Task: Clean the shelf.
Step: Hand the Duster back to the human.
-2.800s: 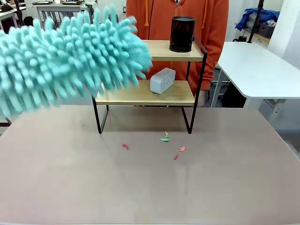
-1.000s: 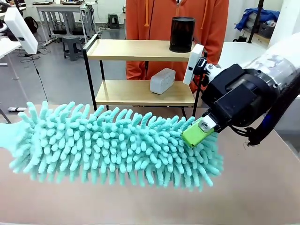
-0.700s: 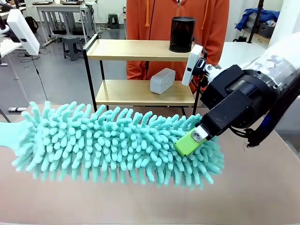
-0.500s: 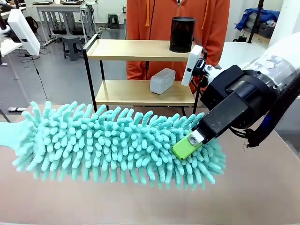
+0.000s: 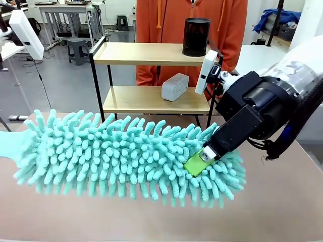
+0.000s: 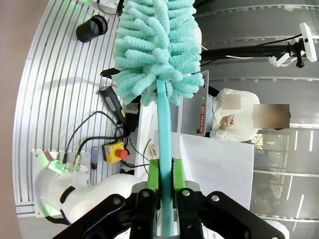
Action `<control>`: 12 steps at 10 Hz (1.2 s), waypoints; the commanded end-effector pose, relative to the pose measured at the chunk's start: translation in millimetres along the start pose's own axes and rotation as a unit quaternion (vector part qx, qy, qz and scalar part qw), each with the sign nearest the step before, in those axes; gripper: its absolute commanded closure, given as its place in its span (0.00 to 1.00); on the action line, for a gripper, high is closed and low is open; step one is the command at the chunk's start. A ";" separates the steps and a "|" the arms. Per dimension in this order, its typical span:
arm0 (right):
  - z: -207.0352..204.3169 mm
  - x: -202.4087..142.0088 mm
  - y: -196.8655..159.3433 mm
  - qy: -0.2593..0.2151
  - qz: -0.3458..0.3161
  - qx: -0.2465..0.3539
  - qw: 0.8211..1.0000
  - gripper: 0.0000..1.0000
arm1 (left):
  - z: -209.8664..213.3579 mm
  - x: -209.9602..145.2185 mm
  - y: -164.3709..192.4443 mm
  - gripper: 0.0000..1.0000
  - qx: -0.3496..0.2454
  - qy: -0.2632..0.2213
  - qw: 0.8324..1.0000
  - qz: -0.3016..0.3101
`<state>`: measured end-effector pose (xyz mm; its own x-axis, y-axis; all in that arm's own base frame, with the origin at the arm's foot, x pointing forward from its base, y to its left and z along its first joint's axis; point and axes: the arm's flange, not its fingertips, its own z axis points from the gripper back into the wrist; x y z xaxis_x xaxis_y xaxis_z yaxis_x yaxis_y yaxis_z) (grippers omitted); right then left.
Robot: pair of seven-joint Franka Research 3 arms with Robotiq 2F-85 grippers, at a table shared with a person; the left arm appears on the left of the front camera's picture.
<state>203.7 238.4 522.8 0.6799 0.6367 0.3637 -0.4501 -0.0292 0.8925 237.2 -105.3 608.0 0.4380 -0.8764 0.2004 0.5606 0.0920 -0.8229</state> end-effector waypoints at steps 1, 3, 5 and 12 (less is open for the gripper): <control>1.9 -8.2 -3.1 0.012 0.013 0.008 1.000 1.00 | 1.9 0.5 -4.5 0.32 0.015 -0.021 1.000 0.009; 15.0 -10.7 -1.8 -0.006 0.011 0.005 1.000 1.00 | 16.8 -10.1 -3.4 0.00 0.023 -0.066 0.997 0.017; 35.4 -17.9 -0.8 -0.034 0.004 -0.007 0.999 1.00 | 46.6 -38.9 10.6 0.00 0.051 -0.184 0.980 0.055; 186.8 -104.7 64.5 -0.248 0.049 -0.062 0.965 1.00 | 121.9 -147.9 123.2 0.00 -0.083 -0.699 0.694 0.151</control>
<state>224.1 45.7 585.6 0.8076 0.2593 0.5296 -0.5589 0.0504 0.8277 320.2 127.5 543.7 0.9187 0.3251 0.2244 0.2170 0.0593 -0.9744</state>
